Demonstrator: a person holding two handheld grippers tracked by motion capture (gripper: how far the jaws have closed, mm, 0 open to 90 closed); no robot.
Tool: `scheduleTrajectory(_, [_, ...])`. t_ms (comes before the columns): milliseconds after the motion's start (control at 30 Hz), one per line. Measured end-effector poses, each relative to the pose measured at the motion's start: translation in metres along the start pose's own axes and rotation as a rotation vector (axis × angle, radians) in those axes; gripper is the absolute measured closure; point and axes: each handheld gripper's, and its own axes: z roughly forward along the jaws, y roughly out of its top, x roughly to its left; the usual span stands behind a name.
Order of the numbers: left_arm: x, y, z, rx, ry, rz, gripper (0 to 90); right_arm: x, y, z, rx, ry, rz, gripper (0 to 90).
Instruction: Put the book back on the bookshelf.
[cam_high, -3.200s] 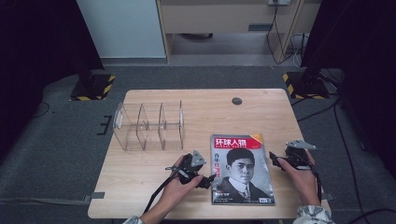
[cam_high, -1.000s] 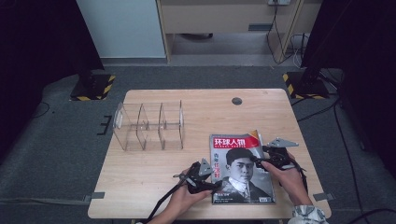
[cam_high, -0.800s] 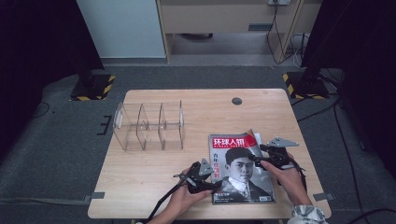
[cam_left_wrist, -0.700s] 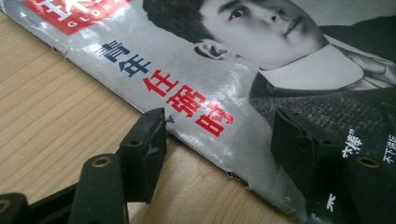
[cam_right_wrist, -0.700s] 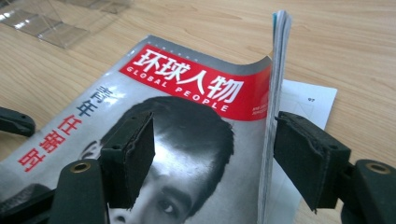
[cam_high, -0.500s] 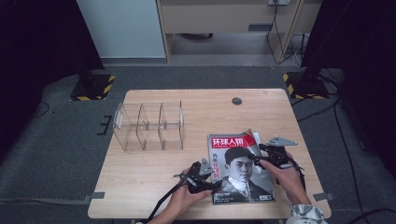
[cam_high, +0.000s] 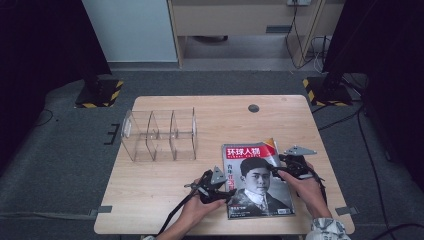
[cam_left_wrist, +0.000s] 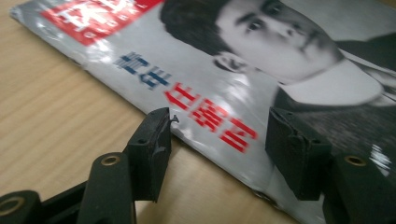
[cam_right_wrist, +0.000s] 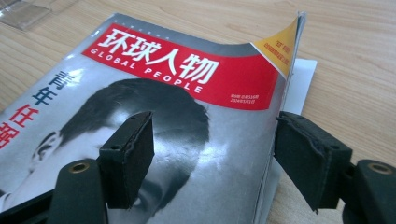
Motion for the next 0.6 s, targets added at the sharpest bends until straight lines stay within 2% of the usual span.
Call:
scheduleTrajectory(133, [0.01,0.005,0.005,-0.003,0.009,-0.013,37.7,-0.002,-0.002,0.002,0.017,-0.006,0.001,27.4])
scheduleTrajectory(167, [0.009,0.007,0.007,0.004,-0.005,0.025,37.8,-0.002,-0.002,0.003,0.019,-0.006,0.006,27.1])
scheduleTrajectory(400, [0.011,0.009,0.008,0.013,-0.009,0.028,38.8,-0.005,-0.004,0.008,0.057,-0.019,-0.01,24.6])
scheduleTrajectory(500, [0.012,0.009,0.008,0.014,-0.015,0.033,39.0,-0.008,-0.003,0.016,0.093,-0.037,-0.035,18.1])
scheduleTrajectory(600, [0.013,0.01,0.009,0.015,-0.019,0.038,39.3,-0.012,0.001,0.023,0.119,-0.044,-0.037,13.4])
